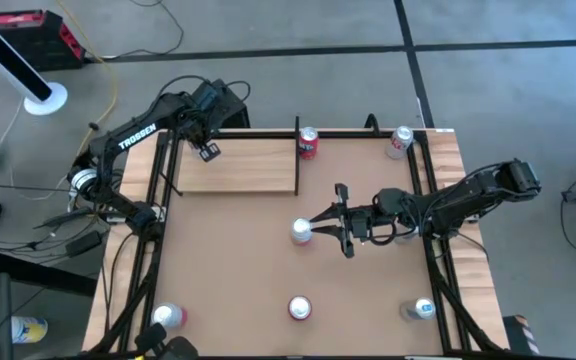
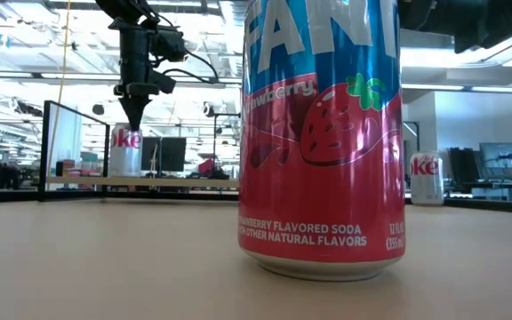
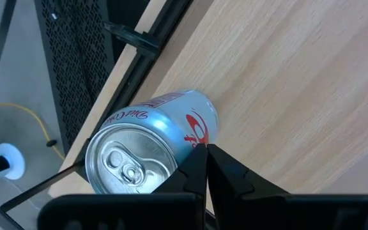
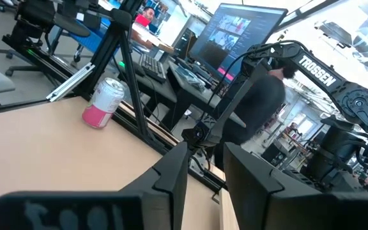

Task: Place canned beverage on shelf
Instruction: Put the left silver soda can on the shelf, then put the silver soda can on the shelf aligned with the other silver soda can

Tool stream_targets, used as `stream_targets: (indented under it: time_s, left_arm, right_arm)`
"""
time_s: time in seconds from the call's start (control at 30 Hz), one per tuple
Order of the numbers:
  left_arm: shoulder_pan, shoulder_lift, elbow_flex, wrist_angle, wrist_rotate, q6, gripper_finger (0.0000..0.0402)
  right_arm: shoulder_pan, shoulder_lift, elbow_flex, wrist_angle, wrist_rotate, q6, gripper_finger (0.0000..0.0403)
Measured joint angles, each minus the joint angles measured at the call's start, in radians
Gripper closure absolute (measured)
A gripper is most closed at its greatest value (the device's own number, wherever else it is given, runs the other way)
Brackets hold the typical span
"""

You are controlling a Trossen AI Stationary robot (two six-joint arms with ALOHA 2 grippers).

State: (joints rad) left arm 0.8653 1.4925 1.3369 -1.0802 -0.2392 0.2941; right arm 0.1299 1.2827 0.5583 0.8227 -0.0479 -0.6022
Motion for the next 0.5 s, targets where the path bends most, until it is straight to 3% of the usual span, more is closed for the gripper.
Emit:
stream_targets:
  time_s: [0.3, 0.5]
  left_arm:
    - [-0.055, -0.039, 0.042, -0.001, 0.049, 0.006, 0.0402]
    - [-0.122, -0.218, -0.041, 0.098, 0.144, -0.049, 0.0401]
  right_arm:
    - [-0.008, 0.000, 0.000, 0.000, 0.002, 0.000, 0.0275]
    - [-0.008, 0.000, 0.000, 0.000, 0.006, 0.003, 0.0275]
